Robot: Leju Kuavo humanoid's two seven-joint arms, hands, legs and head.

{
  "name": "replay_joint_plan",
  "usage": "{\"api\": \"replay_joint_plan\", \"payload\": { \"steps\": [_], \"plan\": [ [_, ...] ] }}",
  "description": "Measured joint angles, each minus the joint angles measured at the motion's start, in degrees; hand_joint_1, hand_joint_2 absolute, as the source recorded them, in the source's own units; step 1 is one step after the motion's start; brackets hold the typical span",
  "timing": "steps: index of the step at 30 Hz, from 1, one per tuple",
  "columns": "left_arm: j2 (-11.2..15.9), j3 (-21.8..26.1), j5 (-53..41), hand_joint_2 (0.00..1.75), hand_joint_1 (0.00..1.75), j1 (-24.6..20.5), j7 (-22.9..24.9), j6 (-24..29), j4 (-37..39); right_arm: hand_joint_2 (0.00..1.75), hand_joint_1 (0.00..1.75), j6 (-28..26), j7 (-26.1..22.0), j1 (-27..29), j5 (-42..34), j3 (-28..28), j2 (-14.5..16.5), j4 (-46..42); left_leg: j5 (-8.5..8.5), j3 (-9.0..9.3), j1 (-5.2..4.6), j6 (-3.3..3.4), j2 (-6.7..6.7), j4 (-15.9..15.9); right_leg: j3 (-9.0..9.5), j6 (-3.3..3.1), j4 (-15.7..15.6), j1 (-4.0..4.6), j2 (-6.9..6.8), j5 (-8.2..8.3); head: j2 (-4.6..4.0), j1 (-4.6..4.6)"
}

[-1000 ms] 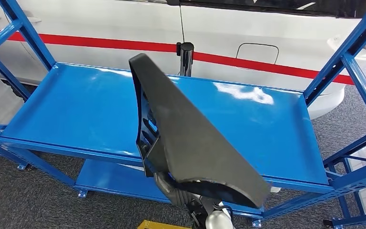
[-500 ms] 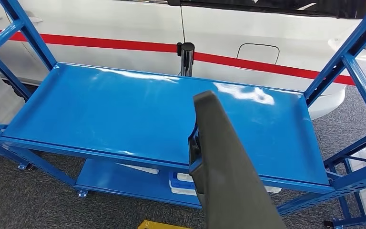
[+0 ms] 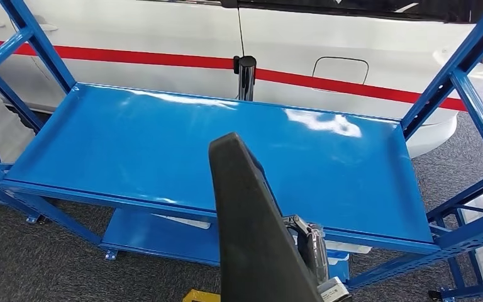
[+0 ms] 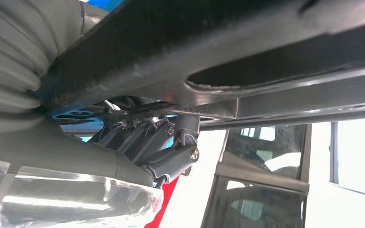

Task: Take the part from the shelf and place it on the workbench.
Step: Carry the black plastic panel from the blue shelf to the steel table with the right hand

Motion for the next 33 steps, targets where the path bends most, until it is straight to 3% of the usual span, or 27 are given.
{"api": "replay_joint_plan", "payload": {
  "steps": [1, 3, 5, 7, 9, 11, 12, 13, 14, 15, 17, 19, 21, 23, 26, 27, 28, 29, 30, 32, 33],
  "plan": [
    [0.19, -0.35, -0.03, 1.75, 0.00, 0.05, -0.04, -0.19, 0.00, 1.75, 1.75, 0.00, 0.01, 0.07, 0.09, -0.17, 0.01, -0.11, -0.06, -0.12, 0.02, -0.31, -0.01, 0.23, 1.72, 0.61, -3.99, -0.34, -0.02, 1.66, 0.00, 0.05],
    [0.55, -0.84, -0.05, 1.75, 0.00, 0.09, -0.07, -0.57, 0.01, 1.75, 1.75, 0.00, 0.07, 0.24, 0.18, -0.36, 0.05, -0.34, -0.11, -0.52, -0.16, -1.12, -0.15, 0.78, 3.92, 0.72, -8.91, -0.37, 0.29, 3.92, 0.01, 0.14],
    [0.87, -0.99, 0.39, 1.75, 0.00, 0.12, -0.08, -1.56, 0.03, 1.75, 1.75, 0.10, 0.22, 0.47, 0.45, -0.59, 0.21, -0.56, 0.10, -0.91, -0.34, -1.82, -0.32, 1.16, 3.84, -0.17, -9.31, -0.10, 0.68, 4.43, 0.01, 0.09],
    [1.19, -0.83, 2.06, 1.75, 0.00, 0.20, -0.24, -2.82, 0.03, 1.75, 1.75, 0.50, 0.54, 0.61, 0.99, -0.95, 0.65, -0.86, -0.42, -1.42, -0.04, -2.37, -0.30, 1.86, 3.14, -1.19, -9.39, -0.42, 0.68, 4.73, 0.00, -0.01],
    [1.43, -0.27, 4.27, 1.75, 0.00, 0.22, -0.80, -3.68, 0.02, 1.75, 1.75, 1.30, 1.07, 0.76, 1.60, -1.41, 1.28, -1.36, -3.73, -2.85, 0.28, -2.90, -0.10, 5.32, 2.46, -2.41, -9.45, -0.41, 0.53, 5.39, 0.00, -0.09],
    [1.49, 0.43, 5.47, 1.75, 0.00, 0.15, -1.61, -4.50, 0.02, 1.75, 1.75, 2.37, 1.70, 0.84, 2.05, -1.82, 1.86, -1.78, -8.40, -5.05, 0.31, -3.26, 0.03, 11.89, 1.72, -3.43, -9.42, 0.10, 0.32, 6.00, 0.00, -0.13],
    [1.49, 0.66, 5.65, 1.75, 0.00, 0.11, -1.98, -5.15, 0.02, 1.75, 1.75, 2.95, 2.00, 0.85, 2.21, -1.97, 2.12, -1.86, -9.76, -5.73, 0.32, -3.33, 0.03, 14.76, 1.28, -3.74, -9.39, 0.38, 0.23, 6.30, 0.00, -0.13],
    [1.49, 0.76, 5.64, 1.75, 0.00, 0.09, -2.23, -5.91, 0.02, 1.75, 1.75, 3.49, 2.24, 0.84, 2.36, -2.14, 2.40, -1.89, -10.02, -5.69, 0.32, -3.28, 0.03, 16.18, 0.88, -3.95, -9.37, 0.64, 0.16, 6.60, 0.01, -0.12],
    [1.49, 0.78, 5.60, 1.75, 0.00, 0.08, -2.39, -6.73, 0.02, 1.75, 1.75, 3.96, 2.42, 0.84, 2.51, -2.33, 2.69, -1.89, -9.21, -4.67, 0.31, -3.11, 0.03, 15.67, 0.52, -4.05, -9.36, 0.86, 0.13, 6.91, 0.01, -0.12],
    [1.50, 0.78, 5.52, 1.75, 0.00, 0.06, -2.44, -7.51, 0.02, 1.75, 1.75, 4.30, 2.55, 0.84, 2.70, -2.56, 3.01, -1.91, -7.70, -2.69, 0.28, -2.82, 0.03, 13.20, 0.23, -4.06, -9.36, 1.07, 0.13, 7.21, 0.01, -0.13],
    [1.58, 0.77, 5.34, 1.75, 0.00, 0.00, -2.41, -8.81, 0.02, 1.75, 1.75, 4.75, 2.86, 0.83, 3.15, -3.00, 3.65, -2.16, -5.34, 2.44, 0.05, -1.97, -0.02, 5.47, -0.18, -3.91, -9.35, 1.38, 0.12, 7.78, 0.00, -0.10],
    [1.68, 0.73, 4.93, 1.75, 0.00, -0.06, -2.46, -10.20, 0.03, 1.75, 1.75, 5.05, 3.16, 0.83, 3.78, -3.35, 4.21, -2.68, -4.85, 5.18, -0.43, -1.39, -0.06, 0.68, -0.46, -3.34, -9.36, 1.41, 0.03, 8.36, 0.00, -0.08],
    [1.72, 0.60, 4.30, 1.75, 0.00, -0.04, -2.76, -12.09, 0.04, 1.75, 1.75, 5.14, 3.28, 0.96, 4.49, -3.61, 4.65, -3.27, -4.37, 5.03, -0.88, -0.97, -0.02, -0.27, -0.60, -2.51, -9.46, 1.27, -0.04, 9.05, 0.00, -0.08],
    [1.76, 0.22, 3.62, 1.75, 0.00, -0.05, -3.07, -14.74, 0.10, 1.75, 1.75, 5.14, 3.32, 1.27, 5.13, -3.97, 4.89, -3.86, -2.93, 4.48, -0.76, -0.35, 0.30, -1.28, -1.38, -2.17, -8.53, 1.33, 0.02, 8.20, 0.00, 0.00],
    [2.09, -0.73, 2.94, 1.75, 0.00, 0.01, -3.11, -18.11, 0.15, 1.75, 1.75, 5.14, 3.38, 1.57, 5.69, -4.58, 4.97, -4.49, -0.83, 2.76, -0.44, 0.41, 0.72, -2.10, -4.33, -2.73, -0.75, 1.20, 0.09, 1.88, 0.00, 0.34],
    [2.22, -0.95, 2.85, 1.75, 0.00, 0.07, -3.04, -18.65, 0.15, 1.75, 1.75, 5.15, 3.39, 1.67, 5.76, -4.70, 4.97, -4.55, -0.32, 2.04, -0.42, 0.39, 0.86, -2.07, -5.02, -2.64, 2.57, 0.99, 0.09, 0.24, 0.00, 0.37],
    [2.33, -1.11, 2.72, 1.75, 0.00, 0.11, -2.82, -19.34, 0.15, 1.75, 1.75, 5.17, 3.41, 1.76, 5.83, -4.81, 4.97, -4.57, 0.19, 1.31, -0.37, 0.24, 0.95, -2.03, -5.08, -2.19, 4.79, 0.73, 0.08, -0.33, 0.00, 0.37],
    [2.43, -1.28, 2.61, 1.75, 0.00, 0.14, -2.40, -20.61, 0.16, 1.75, 1.75, 5.22, 3.43, 1.83, 5.93, -4.90, 4.97, -4.58, 0.68, 0.58, -0.29, 0.02, 1.01, -1.95, -4.30, -1.48, 5.29, 0.44, 0.07, 0.11, 0.00, 0.37],
    [2.55, -1.49, 2.50, 1.75, 0.00, 0.15, -1.73, -22.59, 0.17, 1.75, 1.75, 5.36, 3.44, 1.85, 6.03, -4.97, 4.98, -4.60, 1.12, -0.14, -0.16, -0.27, 1.05, -1.78, -2.52, -0.66, 3.72, 0.15, 0.06, 1.26, 0.00, 0.38],
    [3.10, -1.97, 2.07, 1.75, 0.00, 0.09, -0.03, -27.15, 0.16, 1.75, 1.75, 5.83, 3.56, 1.83, 6.33, -5.10, 5.10, -4.67, 1.73, -1.46, -0.04, -0.95, 1.03, -0.91, 3.14, 0.52, -3.73, -0.31, 0.05, 3.15, 0.00, 0.50],
    [3.52, -2.31, 1.54, 1.75, 0.00, 0.03, 0.92, -29.00, 0.15, 1.75, 1.75, 6.12, 3.69, 1.81, 6.51, -5.16, 5.28, -4.72, 1.95, -2.06, -0.10, -1.32, 0.99, -0.32, 5.54, 0.60, -7.42, -0.27, 0.09, 3.22, 0.00, 0.58]
  ]
}}
